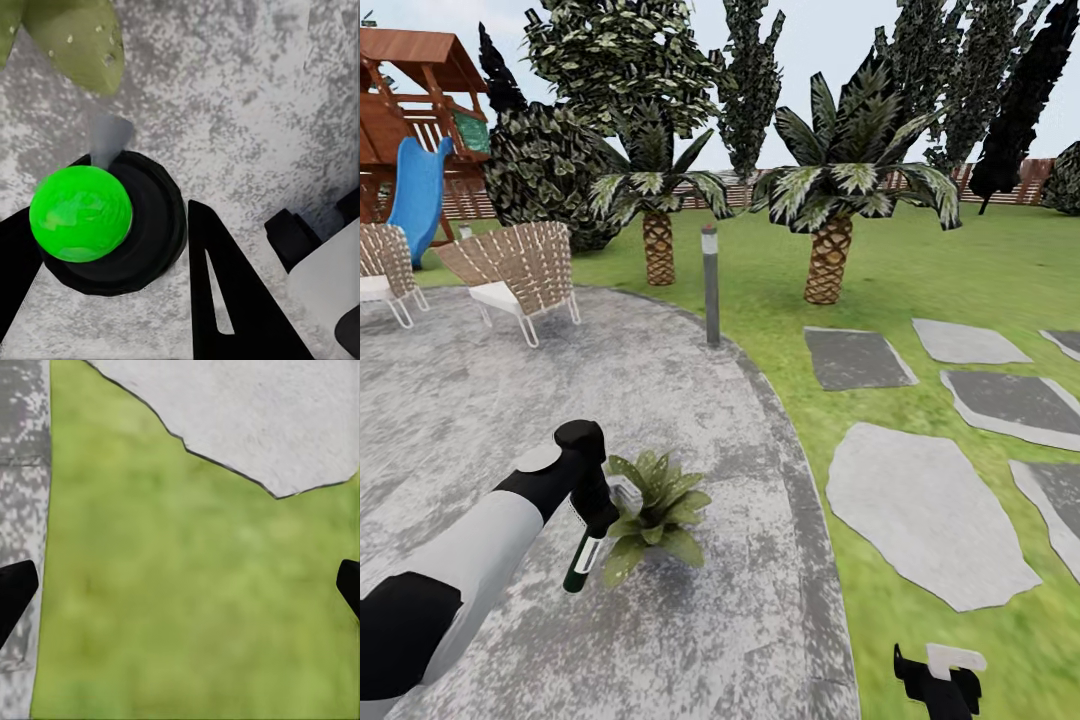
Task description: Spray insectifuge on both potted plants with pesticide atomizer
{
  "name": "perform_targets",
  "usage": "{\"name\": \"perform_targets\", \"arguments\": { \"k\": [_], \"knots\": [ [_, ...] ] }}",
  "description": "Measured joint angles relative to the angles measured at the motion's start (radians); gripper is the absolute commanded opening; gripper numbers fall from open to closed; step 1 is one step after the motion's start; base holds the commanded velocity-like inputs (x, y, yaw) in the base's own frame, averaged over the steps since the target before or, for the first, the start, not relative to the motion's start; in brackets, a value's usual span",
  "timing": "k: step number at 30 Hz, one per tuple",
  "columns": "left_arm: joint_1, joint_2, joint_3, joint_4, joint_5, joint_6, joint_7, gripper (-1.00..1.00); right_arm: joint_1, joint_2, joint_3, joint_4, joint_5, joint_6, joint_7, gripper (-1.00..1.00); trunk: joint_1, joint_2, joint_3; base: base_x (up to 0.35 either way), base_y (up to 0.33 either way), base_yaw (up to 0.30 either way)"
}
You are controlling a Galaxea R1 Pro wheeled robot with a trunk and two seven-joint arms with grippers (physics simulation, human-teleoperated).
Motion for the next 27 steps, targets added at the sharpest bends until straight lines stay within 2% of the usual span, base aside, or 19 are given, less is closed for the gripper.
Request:
{"name": "perform_targets", "arguments": {
  "k": [6,8,10,12,14,17,22,27],
  "knots": [
    [0.000,0.000,-0.002,0.000,0.001,-0.006,0.000,-1.00,0.000,0.000,0.001,0.000,0.000,0.000,0.000,1.00,0.000,0.000,0.000,0.237,-0.195,0.141],
    [-0.001,0.001,-0.014,-0.001,-0.001,-0.009,0.000,-1.00,0.000,0.000,0.000,0.000,0.000,0.000,0.000,1.00,0.000,0.000,0.000,0.256,-0.178,0.262],
    [-0.006,0.004,-0.042,-0.001,-0.017,-0.011,0.000,-1.00,0.000,0.001,0.001,0.000,0.000,0.000,0.000,1.00,0.000,0.000,0.000,0.278,-0.149,0.272],
    [-0.014,0.004,-0.064,-0.002,-0.053,-0.013,0.000,-1.00,0.000,0.001,0.001,0.000,0.000,0.000,0.000,1.00,0.000,0.000,0.000,0.311,-0.068,0.275],
    [-0.017,0.002,-0.073,-0.007,-0.097,-0.013,0.000,-1.00,0.000,0.002,0.001,0.000,0.000,0.000,0.000,1.00,0.000,0.000,0.000,0.329,-0.019,0.204],
    [-0.018,0.002,-0.076,-0.007,-0.118,-0.015,0.000,-1.00,0.000,0.001,0.000,0.000,0.000,0.000,0.000,1.00,0.000,0.000,0.000,0.333,-0.019,0.065],
    [-0.013,0.000,-0.076,-0.003,-0.123,-0.017,0.000,-1.00,0.000,0.001,0.000,0.000,0.000,0.000,0.000,1.00,0.000,0.000,0.000,0.175,-0.182,0.008],
    [-0.009,0.001,-0.076,-0.001,-0.123,-0.017,0.000,-1.00,0.000,0.001,0.000,0.000,0.000,0.000,-0.001,1.00,0.001,0.000,0.000,-0.185,-0.225,0.088]
  ]
}}
